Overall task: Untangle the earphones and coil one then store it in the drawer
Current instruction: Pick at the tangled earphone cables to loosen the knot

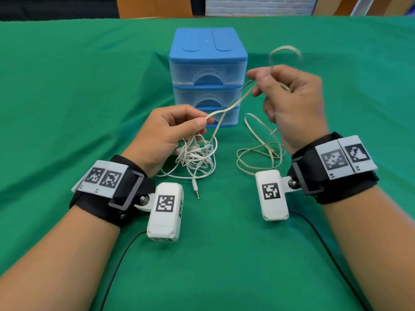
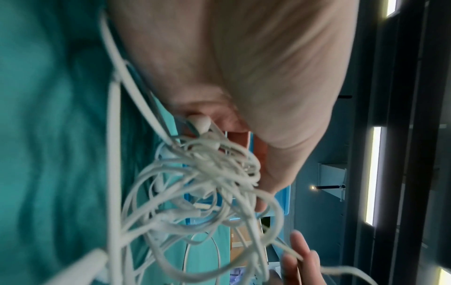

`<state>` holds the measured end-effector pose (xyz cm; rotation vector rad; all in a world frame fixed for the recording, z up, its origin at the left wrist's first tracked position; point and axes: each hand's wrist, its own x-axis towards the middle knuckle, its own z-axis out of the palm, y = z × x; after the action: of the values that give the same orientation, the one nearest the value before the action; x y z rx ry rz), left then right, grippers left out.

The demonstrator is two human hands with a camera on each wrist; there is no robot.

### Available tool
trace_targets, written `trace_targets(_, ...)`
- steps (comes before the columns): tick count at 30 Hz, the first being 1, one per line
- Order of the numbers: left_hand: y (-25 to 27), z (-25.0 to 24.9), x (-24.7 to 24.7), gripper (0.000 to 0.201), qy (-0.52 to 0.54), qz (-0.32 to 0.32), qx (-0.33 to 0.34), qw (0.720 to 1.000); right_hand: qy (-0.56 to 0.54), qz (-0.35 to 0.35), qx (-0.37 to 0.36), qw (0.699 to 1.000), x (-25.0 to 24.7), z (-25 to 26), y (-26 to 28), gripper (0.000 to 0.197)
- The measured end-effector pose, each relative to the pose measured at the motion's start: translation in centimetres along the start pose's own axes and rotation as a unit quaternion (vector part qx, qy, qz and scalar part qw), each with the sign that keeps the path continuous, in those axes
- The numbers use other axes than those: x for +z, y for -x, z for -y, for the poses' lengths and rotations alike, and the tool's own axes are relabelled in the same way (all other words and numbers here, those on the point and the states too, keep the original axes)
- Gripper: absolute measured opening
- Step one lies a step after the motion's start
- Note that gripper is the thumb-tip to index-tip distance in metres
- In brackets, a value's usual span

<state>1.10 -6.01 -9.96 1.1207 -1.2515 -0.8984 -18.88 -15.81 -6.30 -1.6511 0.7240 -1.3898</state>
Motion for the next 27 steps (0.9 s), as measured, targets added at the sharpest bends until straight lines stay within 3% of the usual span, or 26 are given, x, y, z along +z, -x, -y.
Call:
trace_targets(6, -0.2, 0.1, 0.1, 0.008, 0.002, 0.002, 0.012, 1.000, 0.047, 0.198, 0.019, 0.979, 0.6, 0.3, 1.3, 0.020)
trace_targets(10, -0.2, 0.0, 0.0, 0.013, 0.033, 0.030, 0.016, 0.999, 0.081, 0.282, 0.025, 0.956, 1.1, 0.5, 1.5, 0.017)
trace_targets(15, -0.1, 0.0, -0.1, 0.008, 0.044, 0.039, 0.020, 0.998, 0.083, 0.266, 0.040, 0.960, 1.3, 0.5, 1.7, 0.014)
trace_targets(27, 0.1, 0.0, 0.1, 0.009, 0.059, 0.054, 0.014, 0.997, 0.046, 0.212, -0.008, 0.976, 1.4, 1.5, 1.8, 0.018)
